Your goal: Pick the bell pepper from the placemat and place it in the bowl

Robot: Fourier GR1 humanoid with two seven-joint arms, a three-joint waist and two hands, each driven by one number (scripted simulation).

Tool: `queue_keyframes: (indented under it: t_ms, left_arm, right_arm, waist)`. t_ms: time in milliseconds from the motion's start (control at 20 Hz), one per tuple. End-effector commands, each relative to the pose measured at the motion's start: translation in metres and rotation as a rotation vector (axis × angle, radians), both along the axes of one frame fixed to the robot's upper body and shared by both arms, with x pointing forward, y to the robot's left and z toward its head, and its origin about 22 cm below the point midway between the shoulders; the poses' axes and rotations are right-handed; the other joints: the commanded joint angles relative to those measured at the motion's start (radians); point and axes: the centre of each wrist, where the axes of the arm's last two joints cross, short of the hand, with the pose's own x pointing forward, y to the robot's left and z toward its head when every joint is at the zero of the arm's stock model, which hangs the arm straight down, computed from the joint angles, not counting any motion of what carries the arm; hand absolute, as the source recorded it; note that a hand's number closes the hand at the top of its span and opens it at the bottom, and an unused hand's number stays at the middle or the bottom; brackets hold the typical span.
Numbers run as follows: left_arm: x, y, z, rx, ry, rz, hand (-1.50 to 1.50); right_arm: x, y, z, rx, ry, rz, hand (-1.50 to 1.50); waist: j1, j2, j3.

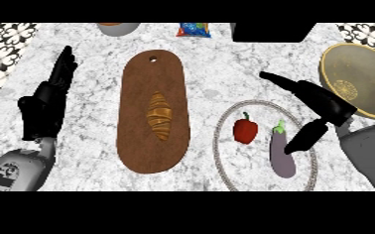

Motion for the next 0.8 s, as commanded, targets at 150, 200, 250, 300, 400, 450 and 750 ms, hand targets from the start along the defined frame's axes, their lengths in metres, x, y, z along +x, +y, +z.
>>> queue_keyframes:
  t_ms: [150,200,250,300,400,450,750]
  left_arm:
    - [-0.003,-0.006,0.012,0.007,-0.002,-0.012,0.00]
    - [0.011,0.003,0.013,0.014,-0.001,-0.011,0.00]
    - [-0.005,-0.007,-0.001,-0.009,0.007,-0.017,0.00]
    - [0.010,0.004,-0.002,0.000,-0.001,0.005,0.00]
    - [0.003,-0.004,-0.003,0.002,-0.001,-0.002,0.00]
    - [0.013,-0.010,0.016,-0.006,0.011,0.000,0.00]
    - [0.002,0.000,-0.008,0.004,0.005,0.005,0.00]
  right_arm:
    - [0.008,0.025,-0.028,-0.157,0.105,0.054,-1.50]
    - [0.012,0.037,-0.026,-0.191,0.099,0.057,-1.50]
    - [-0.004,0.029,0.000,-0.206,0.131,0.064,-1.50]
    - [0.000,0.061,-0.021,-0.241,0.122,0.034,-1.50]
    - [0.009,0.058,-0.039,-0.274,0.136,0.015,-1.50]
    - [0.011,0.057,-0.043,-0.286,0.165,0.021,-1.50]
    - [0.010,0.062,-0.075,-0.292,0.167,0.005,-1.50]
  waist:
    - [0.004,0.000,0.001]
    - [0.000,0.002,0.001]
    - [-0.010,-0.003,0.000]
    - [-0.007,0.000,0.000]
    - [0.001,0.001,0.001]
    - [-0.001,0.001,0.001]
    - [-0.002,0.001,0.001]
